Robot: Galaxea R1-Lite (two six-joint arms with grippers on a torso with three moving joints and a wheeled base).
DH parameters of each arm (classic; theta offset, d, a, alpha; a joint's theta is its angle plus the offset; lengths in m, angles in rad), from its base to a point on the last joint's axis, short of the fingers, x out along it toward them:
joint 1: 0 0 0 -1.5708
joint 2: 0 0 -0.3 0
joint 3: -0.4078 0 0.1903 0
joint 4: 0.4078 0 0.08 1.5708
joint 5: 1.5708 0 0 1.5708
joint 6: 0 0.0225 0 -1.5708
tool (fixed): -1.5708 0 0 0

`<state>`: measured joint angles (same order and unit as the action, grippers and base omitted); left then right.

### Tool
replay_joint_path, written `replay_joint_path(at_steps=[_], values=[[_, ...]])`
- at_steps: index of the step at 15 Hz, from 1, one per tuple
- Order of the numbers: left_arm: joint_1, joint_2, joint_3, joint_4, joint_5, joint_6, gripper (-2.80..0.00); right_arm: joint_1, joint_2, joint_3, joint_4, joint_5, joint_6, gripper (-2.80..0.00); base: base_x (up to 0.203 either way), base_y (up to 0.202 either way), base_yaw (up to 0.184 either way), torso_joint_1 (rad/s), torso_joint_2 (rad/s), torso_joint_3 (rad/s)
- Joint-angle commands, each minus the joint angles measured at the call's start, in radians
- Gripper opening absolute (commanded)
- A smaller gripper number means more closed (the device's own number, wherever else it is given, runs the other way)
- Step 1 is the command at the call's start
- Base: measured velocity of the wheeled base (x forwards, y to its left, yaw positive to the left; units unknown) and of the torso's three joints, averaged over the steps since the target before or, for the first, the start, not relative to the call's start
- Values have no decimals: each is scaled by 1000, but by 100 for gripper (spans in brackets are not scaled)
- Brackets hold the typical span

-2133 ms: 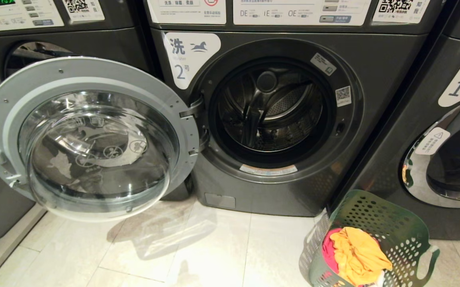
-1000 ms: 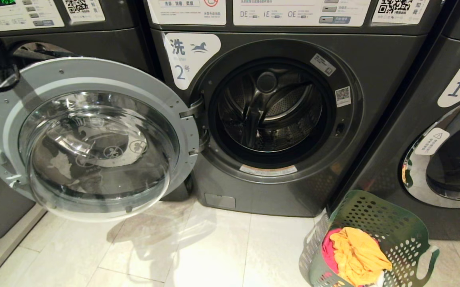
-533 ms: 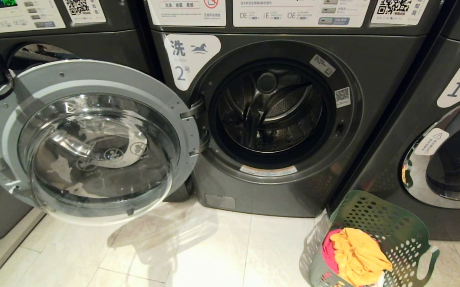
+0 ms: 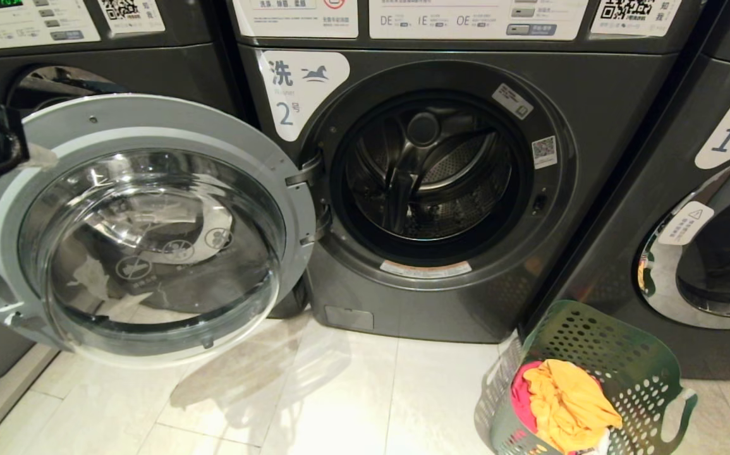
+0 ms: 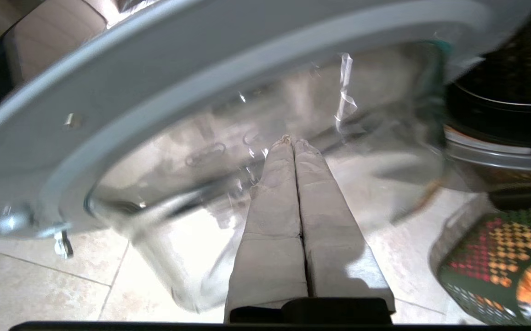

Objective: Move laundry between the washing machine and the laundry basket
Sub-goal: Close the washing machine door with the left hand

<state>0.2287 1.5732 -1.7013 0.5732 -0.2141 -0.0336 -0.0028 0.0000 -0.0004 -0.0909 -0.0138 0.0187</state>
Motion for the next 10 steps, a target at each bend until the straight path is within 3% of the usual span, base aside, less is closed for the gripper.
replay_joint_path(at_steps=[1,3,5,8,10], values=[[-25,-91,-2,112,-15,-1,-280,1,2,34,-1,0,0,-280,0,0,0,0,0,0],[-34,-113,-19,125,-32,1,-280,0,2,34,-1,0,1,-280,0,0,0,0,0,0],[-25,-72,-67,22,18,30,-280,0,1,34,-1,0,1,-280,0,0,0,0,0,0],[6,84,-93,-340,165,87,-280,1,2,34,-1,0,1,-280,0,0,0,0,0,0],[34,220,-106,-547,208,159,-280,0,2,34,-1,0,1,-280,0,0,0,0,0,0]])
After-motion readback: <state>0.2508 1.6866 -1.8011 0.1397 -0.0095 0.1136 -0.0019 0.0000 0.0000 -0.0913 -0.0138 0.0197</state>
